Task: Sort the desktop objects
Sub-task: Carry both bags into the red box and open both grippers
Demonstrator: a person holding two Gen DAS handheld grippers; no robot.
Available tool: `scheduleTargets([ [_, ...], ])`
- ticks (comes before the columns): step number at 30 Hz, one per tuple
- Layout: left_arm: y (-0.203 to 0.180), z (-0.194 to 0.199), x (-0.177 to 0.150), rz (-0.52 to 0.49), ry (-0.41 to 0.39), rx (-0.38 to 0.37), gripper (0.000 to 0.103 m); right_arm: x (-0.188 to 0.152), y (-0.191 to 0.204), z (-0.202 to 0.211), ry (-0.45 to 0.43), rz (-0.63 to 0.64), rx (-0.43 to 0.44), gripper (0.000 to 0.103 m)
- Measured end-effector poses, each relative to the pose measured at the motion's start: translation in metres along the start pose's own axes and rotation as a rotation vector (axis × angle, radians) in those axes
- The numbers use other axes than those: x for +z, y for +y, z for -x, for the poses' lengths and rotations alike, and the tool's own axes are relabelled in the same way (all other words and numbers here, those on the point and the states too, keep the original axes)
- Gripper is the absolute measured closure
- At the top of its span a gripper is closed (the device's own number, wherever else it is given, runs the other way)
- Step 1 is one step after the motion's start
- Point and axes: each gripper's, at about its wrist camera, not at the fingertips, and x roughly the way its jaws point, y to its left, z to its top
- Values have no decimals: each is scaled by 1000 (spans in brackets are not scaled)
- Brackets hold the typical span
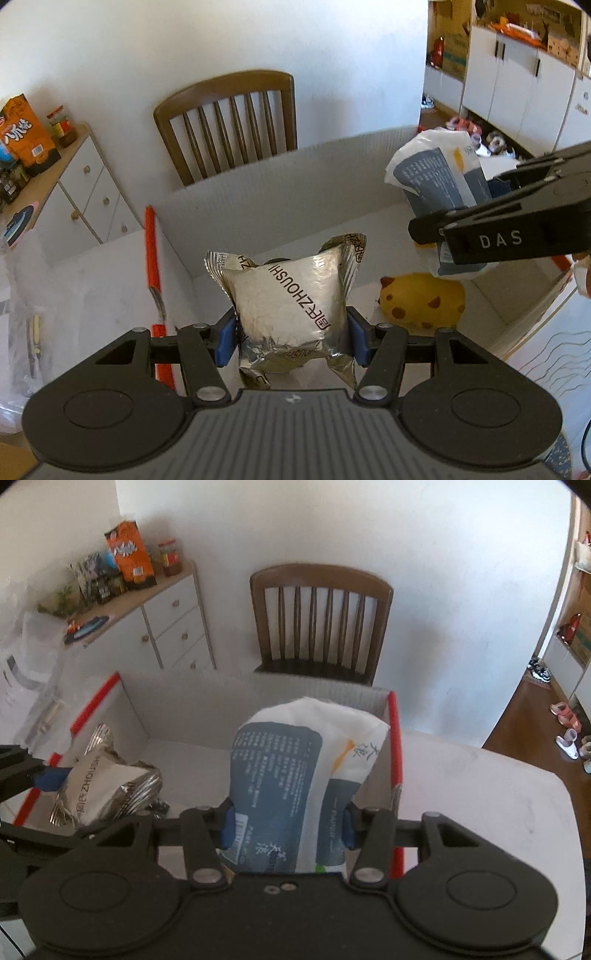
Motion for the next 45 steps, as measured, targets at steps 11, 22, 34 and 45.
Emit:
scheduleTargets([
  [11, -3, -26, -5, -17, 65, -22, 44, -5, 4, -9, 28, 47, 7, 51],
  [22, -2, -28, -5, 8, 85, -35, 43, -1, 3, -8, 10, 47, 2, 25],
  [34, -3, -4, -3, 58, 43, -51, 27, 2, -1, 21, -40, 16, 40, 13],
  [45, 6, 32, 0, 119, -10, -47, 27, 1, -4, 68, -134, -8, 80, 2],
])
